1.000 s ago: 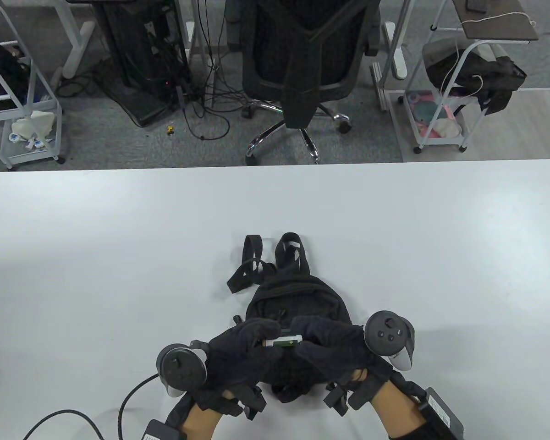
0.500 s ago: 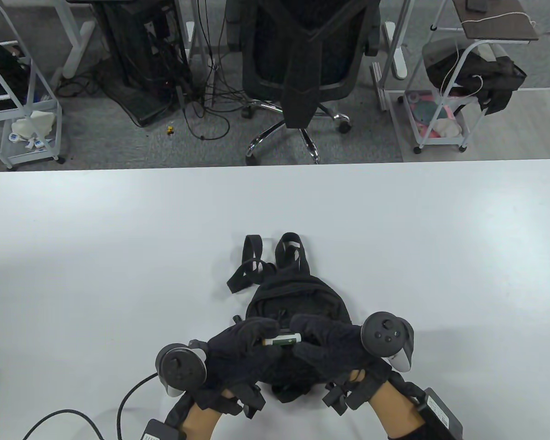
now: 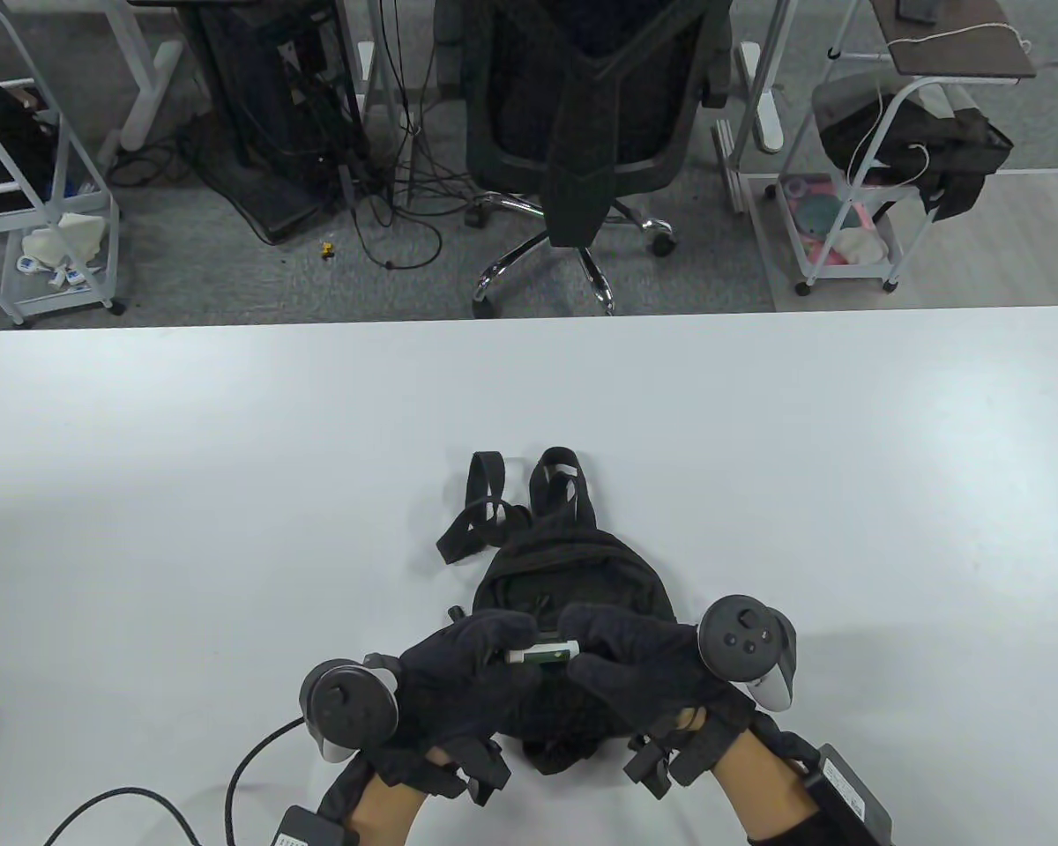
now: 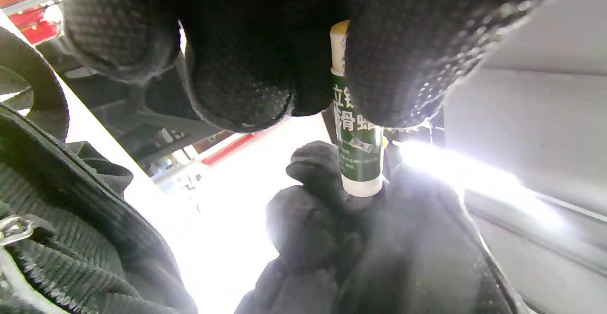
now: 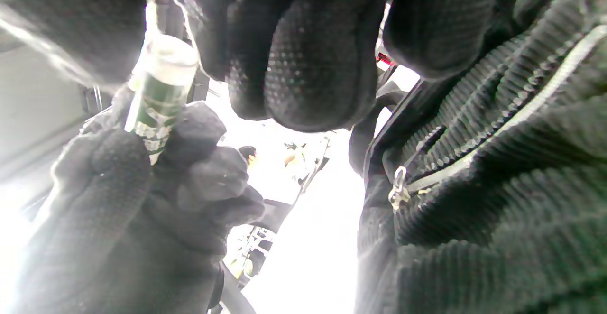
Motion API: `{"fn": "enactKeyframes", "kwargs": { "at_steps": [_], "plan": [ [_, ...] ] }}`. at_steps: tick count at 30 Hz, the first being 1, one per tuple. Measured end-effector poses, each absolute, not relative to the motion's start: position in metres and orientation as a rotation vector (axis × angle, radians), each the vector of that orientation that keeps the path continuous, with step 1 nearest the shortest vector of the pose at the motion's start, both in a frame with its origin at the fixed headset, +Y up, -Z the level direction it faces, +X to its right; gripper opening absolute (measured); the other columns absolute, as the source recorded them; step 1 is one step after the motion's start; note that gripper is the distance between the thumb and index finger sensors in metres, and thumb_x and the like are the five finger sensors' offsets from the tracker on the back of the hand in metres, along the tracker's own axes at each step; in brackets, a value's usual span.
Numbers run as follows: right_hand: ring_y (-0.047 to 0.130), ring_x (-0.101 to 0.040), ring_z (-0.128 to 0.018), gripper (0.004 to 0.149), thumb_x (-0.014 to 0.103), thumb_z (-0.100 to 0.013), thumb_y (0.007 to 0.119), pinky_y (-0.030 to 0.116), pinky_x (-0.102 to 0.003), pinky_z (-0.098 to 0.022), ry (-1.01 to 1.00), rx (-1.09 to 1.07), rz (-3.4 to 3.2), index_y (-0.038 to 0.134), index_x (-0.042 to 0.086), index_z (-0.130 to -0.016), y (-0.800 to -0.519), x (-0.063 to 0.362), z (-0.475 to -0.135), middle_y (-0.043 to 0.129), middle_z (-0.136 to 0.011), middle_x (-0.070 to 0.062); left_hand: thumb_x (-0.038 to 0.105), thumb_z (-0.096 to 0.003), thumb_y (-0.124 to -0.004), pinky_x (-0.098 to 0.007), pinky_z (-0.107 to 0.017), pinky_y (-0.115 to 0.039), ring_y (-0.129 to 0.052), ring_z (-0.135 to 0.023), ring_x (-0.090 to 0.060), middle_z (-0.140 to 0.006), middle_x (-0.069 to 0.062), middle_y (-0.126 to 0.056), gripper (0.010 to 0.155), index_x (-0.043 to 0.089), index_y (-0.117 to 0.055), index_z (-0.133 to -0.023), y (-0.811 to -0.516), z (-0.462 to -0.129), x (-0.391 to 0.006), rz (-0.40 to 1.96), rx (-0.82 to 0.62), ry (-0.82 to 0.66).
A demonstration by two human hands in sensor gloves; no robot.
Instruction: Apply lubricant on backpack
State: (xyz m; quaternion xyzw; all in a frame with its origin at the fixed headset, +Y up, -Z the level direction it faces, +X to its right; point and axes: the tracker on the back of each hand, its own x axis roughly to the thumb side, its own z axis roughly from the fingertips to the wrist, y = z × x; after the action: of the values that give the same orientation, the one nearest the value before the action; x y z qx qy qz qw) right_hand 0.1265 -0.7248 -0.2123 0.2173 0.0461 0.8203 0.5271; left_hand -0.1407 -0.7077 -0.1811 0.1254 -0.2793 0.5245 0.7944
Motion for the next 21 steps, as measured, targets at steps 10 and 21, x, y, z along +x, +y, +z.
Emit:
{"fn": "enactKeyframes", "kwargs": {
  "at_steps": [10,21],
  "plan": [
    [0.106,-0.015,-0.053,0.057,0.053,-0.041,0.088,0.082,-0.047,-0.053,0.083,0.547,2.0,0.075,0.032,-0.092,-0.7211,0.1249,-0.2108,0.092,-0.08,0.003,0.036,-0.0389,-0.098,-0.055,-0.042,-0.089,-0.106,-0.053,-0.034,-0.078,-0.011,-0.096,0.053,0.014,-0.087,-0.085,-0.7081,-0.1811,-0.1398,1.127,0.269,-0.599],
    [0.107,-0.016,-0.053,0.053,0.054,-0.043,0.082,0.082,-0.047,-0.053,0.103,0.544,1.985,0.078,0.032,-0.09,-0.7244,0.1237,-0.2116,0.093,-0.078,0.003,0.036,-0.0388,-0.098,-0.055,-0.042,-0.089,-0.105,-0.053,-0.034,-0.079,-0.011,-0.096,0.053,0.014,-0.087,-0.085,-0.7085,-0.1812,-0.1395,1.116,0.274,-0.597]
  ]
}}
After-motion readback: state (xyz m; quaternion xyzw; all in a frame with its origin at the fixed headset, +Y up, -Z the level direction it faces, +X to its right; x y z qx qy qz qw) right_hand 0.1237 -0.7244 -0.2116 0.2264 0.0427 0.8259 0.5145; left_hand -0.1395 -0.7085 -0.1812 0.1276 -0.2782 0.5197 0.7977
